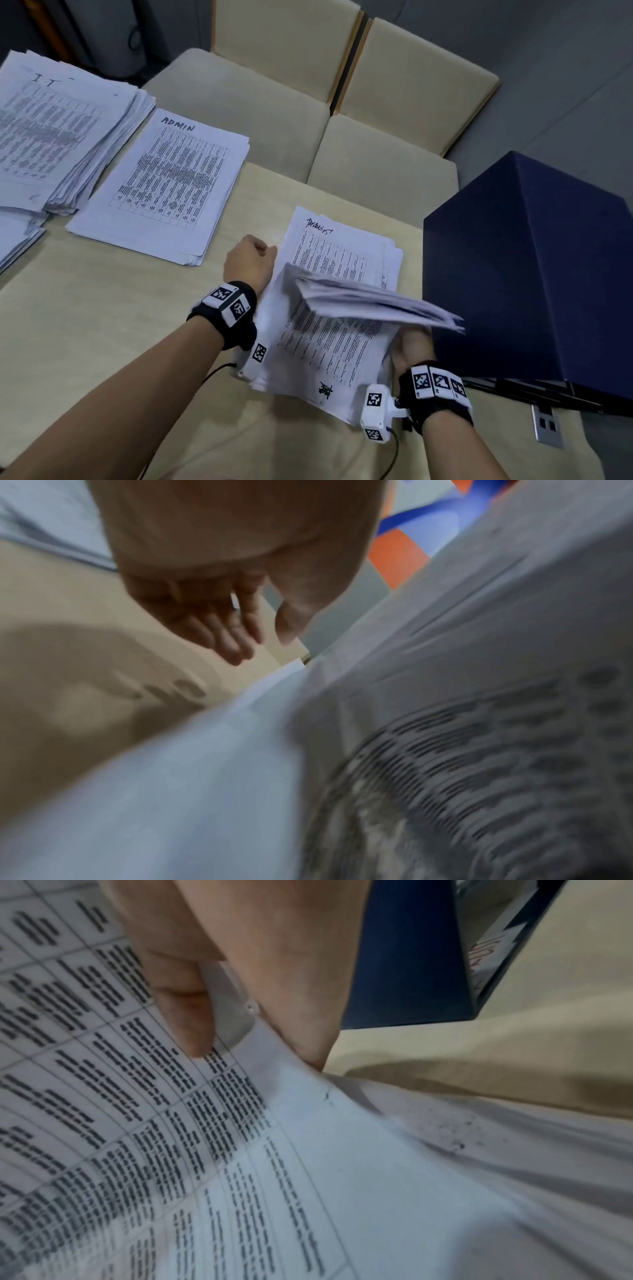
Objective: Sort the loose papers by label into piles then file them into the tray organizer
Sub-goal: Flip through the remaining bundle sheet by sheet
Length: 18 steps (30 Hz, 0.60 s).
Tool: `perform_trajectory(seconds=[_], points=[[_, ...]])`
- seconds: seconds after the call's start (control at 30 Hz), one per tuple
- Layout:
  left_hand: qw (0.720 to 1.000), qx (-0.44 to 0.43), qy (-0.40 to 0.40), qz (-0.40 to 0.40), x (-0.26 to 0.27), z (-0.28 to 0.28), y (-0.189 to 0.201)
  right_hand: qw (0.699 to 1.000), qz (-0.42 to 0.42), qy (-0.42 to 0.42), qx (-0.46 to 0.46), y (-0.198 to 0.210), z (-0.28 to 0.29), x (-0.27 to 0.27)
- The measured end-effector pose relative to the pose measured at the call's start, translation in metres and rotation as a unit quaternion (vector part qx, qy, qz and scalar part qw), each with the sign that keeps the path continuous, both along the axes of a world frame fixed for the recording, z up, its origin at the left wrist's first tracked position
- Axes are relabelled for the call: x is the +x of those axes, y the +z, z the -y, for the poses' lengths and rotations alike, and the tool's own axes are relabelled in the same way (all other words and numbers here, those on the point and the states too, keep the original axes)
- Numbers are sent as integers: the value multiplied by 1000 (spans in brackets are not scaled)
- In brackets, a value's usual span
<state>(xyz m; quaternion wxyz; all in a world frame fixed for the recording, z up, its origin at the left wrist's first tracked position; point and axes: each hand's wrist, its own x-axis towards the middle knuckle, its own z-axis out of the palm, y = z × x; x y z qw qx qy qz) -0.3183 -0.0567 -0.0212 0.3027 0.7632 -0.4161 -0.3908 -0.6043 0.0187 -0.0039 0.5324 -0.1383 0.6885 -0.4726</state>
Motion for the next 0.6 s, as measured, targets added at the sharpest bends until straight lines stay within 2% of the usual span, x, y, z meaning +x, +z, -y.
perform_trajectory(seconds=[0.03,0.1,0.2,0.27,0.37,0.47,0.53,0.6], points=[[997,27,-38,65,2,0,-4,1000,-5,2,-10,0,3,2],[982,49,-124,132,3,-1,-6,1000,-2,1,-13,2,5,9],[956,10,-205,210,2,-1,-4,1000,12,-12,-15,-3,7,3],[946,-20,-227,231,2,-1,1,998,54,-14,13,1,8,5],[947,-111,-257,158,4,-2,8,998,69,-4,-10,36,-1,26],[951,-190,-232,68,6,-8,14,997,64,3,-53,29,-4,19],[958,-171,-230,-9,8,-12,17,996,57,-9,-62,12,-3,10],[950,-123,-267,-104,10,-15,19,998,51,-6,-45,1,-4,8]])
